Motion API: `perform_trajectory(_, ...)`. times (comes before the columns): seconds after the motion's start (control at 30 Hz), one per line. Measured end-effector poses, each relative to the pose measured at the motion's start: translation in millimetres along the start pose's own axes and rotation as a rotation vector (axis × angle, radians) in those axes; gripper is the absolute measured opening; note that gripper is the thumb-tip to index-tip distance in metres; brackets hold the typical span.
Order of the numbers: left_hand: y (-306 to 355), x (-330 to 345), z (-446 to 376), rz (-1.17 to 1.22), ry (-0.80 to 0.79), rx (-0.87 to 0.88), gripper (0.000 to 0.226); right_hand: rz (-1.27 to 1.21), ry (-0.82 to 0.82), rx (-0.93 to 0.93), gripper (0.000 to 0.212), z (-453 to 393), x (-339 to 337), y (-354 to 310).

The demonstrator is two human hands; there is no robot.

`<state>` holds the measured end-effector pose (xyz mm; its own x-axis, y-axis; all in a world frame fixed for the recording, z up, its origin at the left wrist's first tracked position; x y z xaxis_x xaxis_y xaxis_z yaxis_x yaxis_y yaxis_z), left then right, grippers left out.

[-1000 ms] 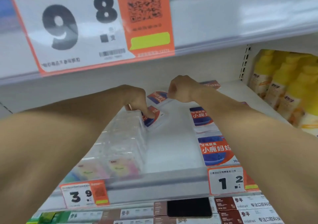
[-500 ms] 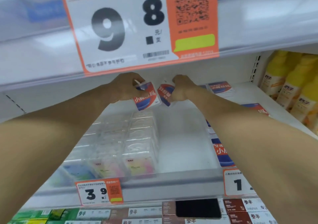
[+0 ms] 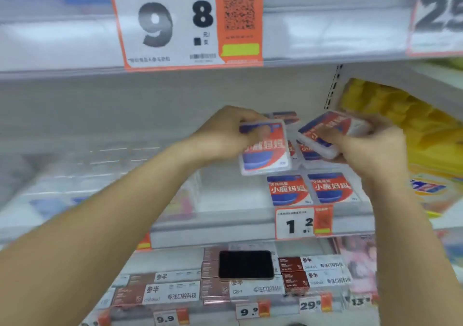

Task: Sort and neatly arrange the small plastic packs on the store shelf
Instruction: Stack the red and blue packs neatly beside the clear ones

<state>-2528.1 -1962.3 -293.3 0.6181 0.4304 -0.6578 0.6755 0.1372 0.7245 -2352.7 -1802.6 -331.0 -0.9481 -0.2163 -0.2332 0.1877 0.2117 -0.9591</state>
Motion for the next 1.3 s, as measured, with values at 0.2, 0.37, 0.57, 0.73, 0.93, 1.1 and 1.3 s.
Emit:
perform_trajectory(0.2, -7.9, 66.7, 17.0, -0.005, 0.157, -0.155, 0.045, 0.121, 0.142, 0.127, 0.067, 42.5, -29.8, 42.4)
perform_trajectory(0.37, -12.1, 84.2, 27.2, -0.071, 0.368, -0.155, 0.04, 0.317, 0.198, 0.012, 0.049, 54.1, -22.4, 43.6)
perform_trajectory(0.57, -7.5, 99.4, 47.0, -0.163, 0.123, -0.125, 0.075, 0.534, 0.065, 0.131, 0.073, 50.9, -27.4, 53.7)
perform_trajectory(0.73, -13.2, 105.2, 56.4, -0.206, 0.065, -0.078, 0.076, 0.528, -0.238, 0.158, 0.073, 54.5, -37.8, 42.6)
perform_trajectory(0.93, -13.1, 106.4, 56.0, -0.193, 0.079, -0.037, 0.07, 0.537, -0.28, 0.159, 0.071, 49.9, -41.4, 40.4)
perform_trajectory(1.1, -14.4, 110.9, 57.0, -0.232, 0.079, -0.04, 0.071, 0.548, -0.301, 0.131, 0.069, 45.8, -44.6, 38.6)
perform_trajectory(1.3, -15.9, 111.0, 60.0, -0.247, 0.041, -0.027, 0.072, 0.544, -0.351, 0.126, 0.067, 42.4, -50.4, 39.8)
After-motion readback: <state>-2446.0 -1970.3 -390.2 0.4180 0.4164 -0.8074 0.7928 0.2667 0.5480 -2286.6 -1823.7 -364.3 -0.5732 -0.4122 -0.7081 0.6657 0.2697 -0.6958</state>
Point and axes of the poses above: each hand's wrist, its own z-axis away from the middle knuckle, its own x-axis out of the palm, y = z × x, the point moved 2 cm from there along -z, towards the middle knuckle, and after that the axes turned 3 degrees about x, right-handed, at the moved point
